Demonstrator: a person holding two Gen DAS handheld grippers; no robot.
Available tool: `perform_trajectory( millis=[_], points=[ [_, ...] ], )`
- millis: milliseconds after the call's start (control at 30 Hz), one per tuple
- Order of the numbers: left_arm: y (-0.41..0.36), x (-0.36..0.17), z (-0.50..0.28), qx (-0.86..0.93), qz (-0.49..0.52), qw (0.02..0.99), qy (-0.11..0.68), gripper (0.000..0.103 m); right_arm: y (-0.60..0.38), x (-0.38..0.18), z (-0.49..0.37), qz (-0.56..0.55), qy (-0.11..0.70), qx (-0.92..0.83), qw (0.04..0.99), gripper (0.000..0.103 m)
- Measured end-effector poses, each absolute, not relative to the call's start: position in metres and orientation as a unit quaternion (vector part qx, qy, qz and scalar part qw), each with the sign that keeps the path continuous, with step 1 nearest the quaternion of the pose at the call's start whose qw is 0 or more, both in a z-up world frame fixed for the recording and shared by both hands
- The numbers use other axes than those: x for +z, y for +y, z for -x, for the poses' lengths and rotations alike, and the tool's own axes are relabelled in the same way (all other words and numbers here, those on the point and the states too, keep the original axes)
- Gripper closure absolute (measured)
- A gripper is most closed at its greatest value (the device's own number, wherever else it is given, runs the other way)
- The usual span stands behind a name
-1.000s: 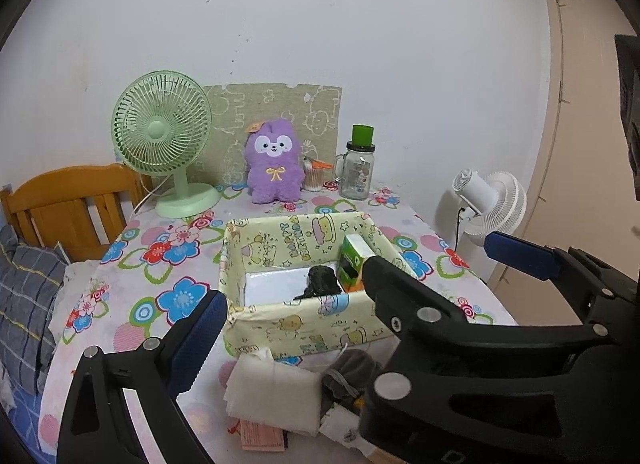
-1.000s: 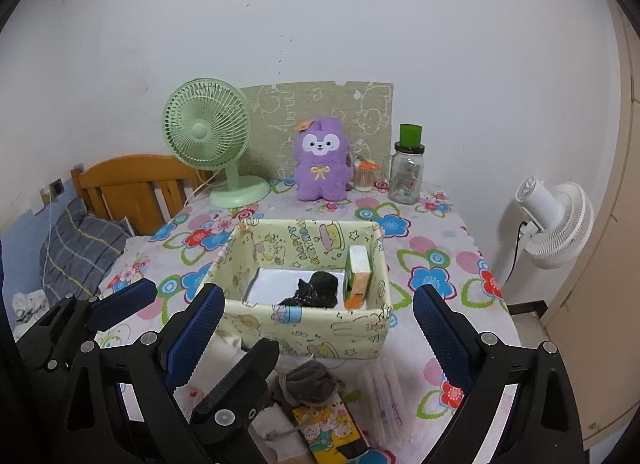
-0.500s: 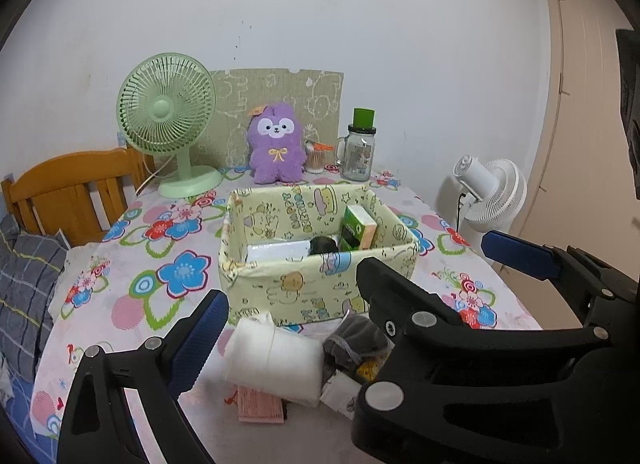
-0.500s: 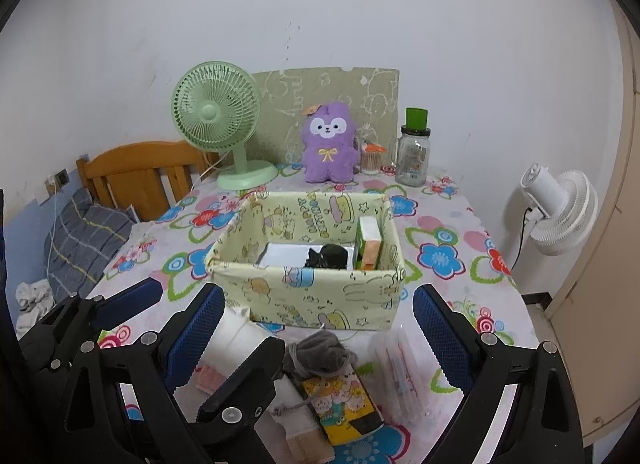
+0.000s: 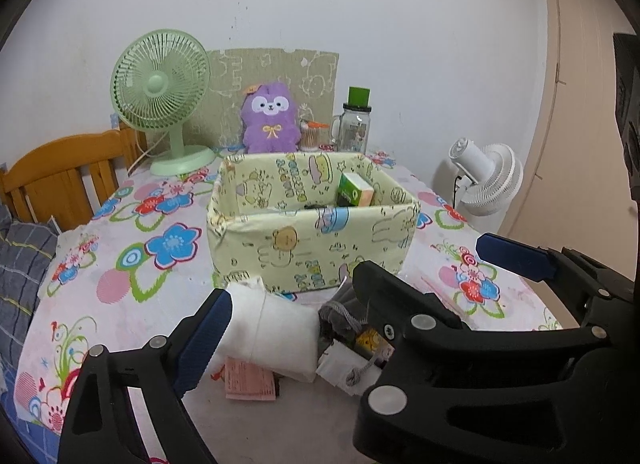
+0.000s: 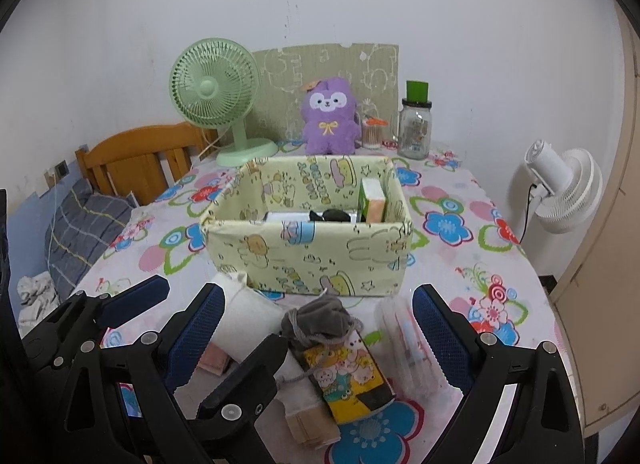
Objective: Organize soft objects
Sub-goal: 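Grasp the grey drawstring pouch with the right tool while the left tool grasps the white towel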
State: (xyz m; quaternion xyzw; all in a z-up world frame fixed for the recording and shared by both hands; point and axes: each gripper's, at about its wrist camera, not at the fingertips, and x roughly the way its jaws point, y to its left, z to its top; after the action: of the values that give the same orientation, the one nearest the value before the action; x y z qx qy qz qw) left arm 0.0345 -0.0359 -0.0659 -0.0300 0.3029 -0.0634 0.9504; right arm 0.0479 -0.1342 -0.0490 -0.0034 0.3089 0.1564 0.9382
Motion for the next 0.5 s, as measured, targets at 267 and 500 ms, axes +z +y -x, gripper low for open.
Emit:
perform_trajectory(
  millis=[267, 500],
  points=[
    [-0.027, -0.084, -0.042, -0.056, 0.038, 0.943, 0.326, 0.014, -0.127, -0.068, -0.058, 0.001, 0.333, 0.156, 0.930, 0.010],
    [-0.022, -0.097, -0.051, -0.052, 0.036, 0.936, 0.346, 0.024, -0.119, -0.083, -0.068, 0.004, 0.355, 0.157, 0.922, 0.013]
  ],
)
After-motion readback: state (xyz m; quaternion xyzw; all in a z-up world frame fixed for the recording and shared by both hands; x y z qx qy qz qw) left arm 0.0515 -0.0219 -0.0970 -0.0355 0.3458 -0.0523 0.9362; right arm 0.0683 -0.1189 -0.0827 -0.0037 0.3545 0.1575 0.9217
